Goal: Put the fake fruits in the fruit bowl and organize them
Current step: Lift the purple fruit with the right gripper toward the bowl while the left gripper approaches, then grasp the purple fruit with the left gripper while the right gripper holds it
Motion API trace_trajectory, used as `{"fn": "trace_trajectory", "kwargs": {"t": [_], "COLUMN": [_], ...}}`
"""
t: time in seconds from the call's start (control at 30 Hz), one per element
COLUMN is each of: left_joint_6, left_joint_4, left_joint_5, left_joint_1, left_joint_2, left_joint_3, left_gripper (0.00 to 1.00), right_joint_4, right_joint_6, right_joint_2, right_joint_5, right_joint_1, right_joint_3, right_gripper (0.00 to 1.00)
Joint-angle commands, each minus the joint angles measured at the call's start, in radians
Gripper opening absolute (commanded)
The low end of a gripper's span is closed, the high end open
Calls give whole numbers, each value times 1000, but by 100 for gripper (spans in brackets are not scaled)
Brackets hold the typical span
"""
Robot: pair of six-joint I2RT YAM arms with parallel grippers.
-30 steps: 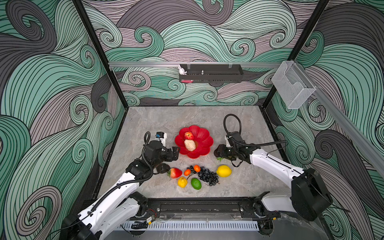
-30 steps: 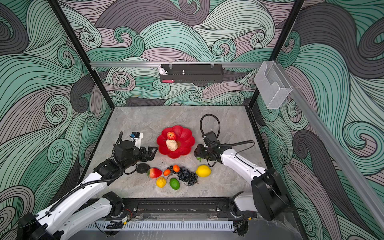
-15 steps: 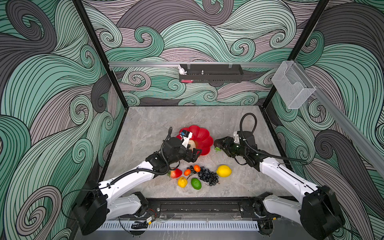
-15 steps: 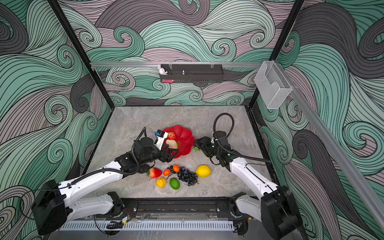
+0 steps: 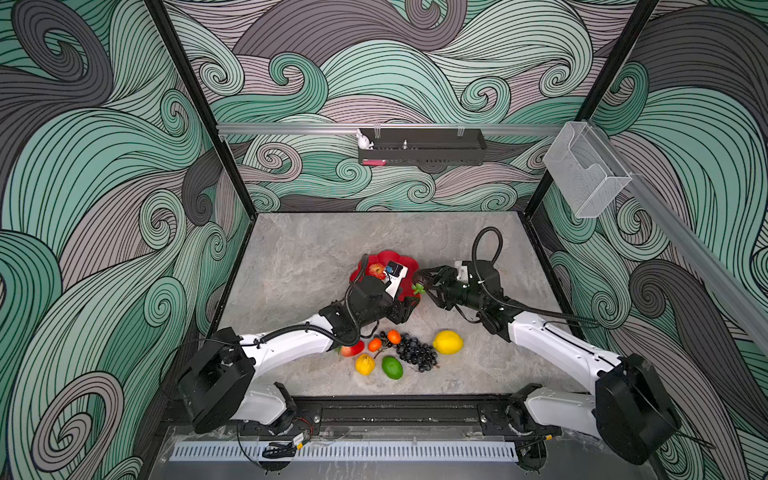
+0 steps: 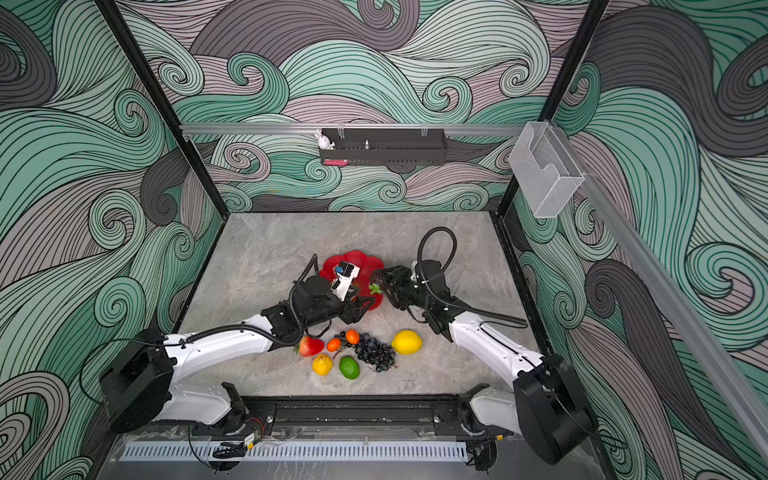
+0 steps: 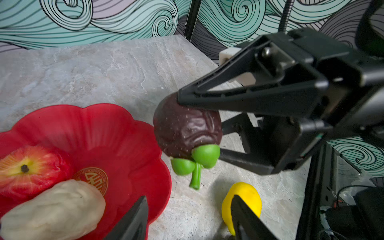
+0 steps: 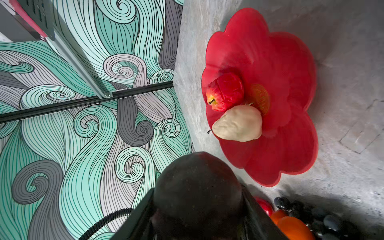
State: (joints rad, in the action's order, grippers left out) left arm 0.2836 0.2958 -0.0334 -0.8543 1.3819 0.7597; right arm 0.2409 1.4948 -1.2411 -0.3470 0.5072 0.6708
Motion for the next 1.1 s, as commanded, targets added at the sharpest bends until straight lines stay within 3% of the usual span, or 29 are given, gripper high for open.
{"fn": "trace_trajectory", "kwargs": {"t": [0.0, 0.5, 1.07], "left_joint_6": [-20, 3, 16], "left_joint_4": [44, 39, 39], "left_joint_5": [27, 34, 20], "left_joint_1": [-6, -6, -6], "left_joint_2": [23, 67, 46], "left_joint_3": [44, 73, 76], "left_gripper": [58, 32, 24], "right_joint_4": [73, 92, 86], "right_joint_6": [64, 81, 63], "right_joint_2": [0, 11, 17], "right_joint_5": [27, 41, 59], "right_joint_1": [10, 33, 34], "right_joint_3": [-5, -11, -22], "right_gripper": [58, 58, 58]}}
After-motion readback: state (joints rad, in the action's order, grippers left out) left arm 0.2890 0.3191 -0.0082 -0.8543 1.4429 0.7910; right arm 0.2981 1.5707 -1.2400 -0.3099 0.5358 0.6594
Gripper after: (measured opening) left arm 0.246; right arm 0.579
